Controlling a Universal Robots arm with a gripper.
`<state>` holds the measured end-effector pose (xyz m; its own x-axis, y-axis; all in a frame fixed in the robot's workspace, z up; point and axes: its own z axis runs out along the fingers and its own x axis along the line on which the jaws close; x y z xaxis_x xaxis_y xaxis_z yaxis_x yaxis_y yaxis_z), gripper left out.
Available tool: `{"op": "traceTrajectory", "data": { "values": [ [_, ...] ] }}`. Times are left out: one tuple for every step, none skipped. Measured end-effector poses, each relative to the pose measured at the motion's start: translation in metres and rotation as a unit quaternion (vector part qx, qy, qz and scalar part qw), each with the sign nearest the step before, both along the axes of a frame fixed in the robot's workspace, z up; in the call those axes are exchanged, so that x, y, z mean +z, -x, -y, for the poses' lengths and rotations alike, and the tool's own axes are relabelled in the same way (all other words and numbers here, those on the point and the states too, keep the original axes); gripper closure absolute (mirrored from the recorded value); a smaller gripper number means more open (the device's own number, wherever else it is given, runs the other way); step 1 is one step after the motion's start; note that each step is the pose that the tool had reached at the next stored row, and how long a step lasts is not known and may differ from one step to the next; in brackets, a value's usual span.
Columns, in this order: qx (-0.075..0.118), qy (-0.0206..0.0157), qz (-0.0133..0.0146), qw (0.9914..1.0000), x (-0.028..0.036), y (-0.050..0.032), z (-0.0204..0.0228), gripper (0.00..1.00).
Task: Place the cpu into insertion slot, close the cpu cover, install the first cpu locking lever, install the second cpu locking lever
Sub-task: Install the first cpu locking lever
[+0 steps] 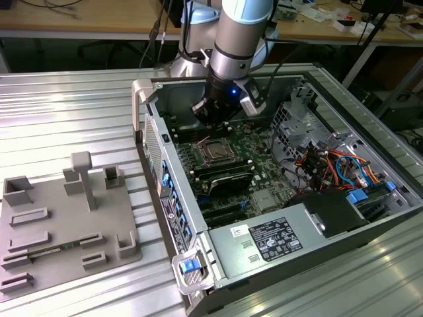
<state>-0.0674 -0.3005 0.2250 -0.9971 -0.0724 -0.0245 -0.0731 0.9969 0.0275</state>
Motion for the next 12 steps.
{"op": "traceTrajectory", "data": {
  "values": [
    [0.000, 0.0000, 0.0000, 1.00000, -0.0014, -0.0012, -0.0001, 0.89],
    [0.001, 0.0000, 0.0000, 1.00000, -0.0022, -0.0023, -0.0001, 0.89],
    [0.001, 0.0000, 0.0000, 1.00000, -0.0029, -0.0034, -0.0002, 0.89],
    [0.001, 0.0000, 0.0000, 1.00000, -0.0037, -0.0047, -0.0002, 0.89],
    [0.002, 0.0000, 0.0000, 1.00000, -0.0047, -0.0064, -0.0003, 0.89],
    [0.002, 0.0000, 0.0000, 1.00000, -0.0053, -0.0072, -0.0004, 0.89],
    [0.003, 0.0000, 0.0000, 1.00000, -0.0068, -0.0089, -0.0005, 0.89],
    [0.003, 0.0000, 0.0000, 1.00000, -0.0078, -0.0099, -0.0006, 0.89],
    [0.003, 0.0000, 0.0000, 0.99999, -0.0089, -0.0108, -0.0007, 0.89],
    [0.004, 0.0000, 0.0000, 0.99999, -0.0104, -0.0122, -0.0009, 0.89],
    [0.004, 0.0000, 0.0000, 0.99999, -0.0118, -0.0133, -0.0010, 0.89],
    [0.005, 0.0000, 0.0000, 0.99999, -0.0125, -0.0140, -0.0012, 0.89]
  ]
}}
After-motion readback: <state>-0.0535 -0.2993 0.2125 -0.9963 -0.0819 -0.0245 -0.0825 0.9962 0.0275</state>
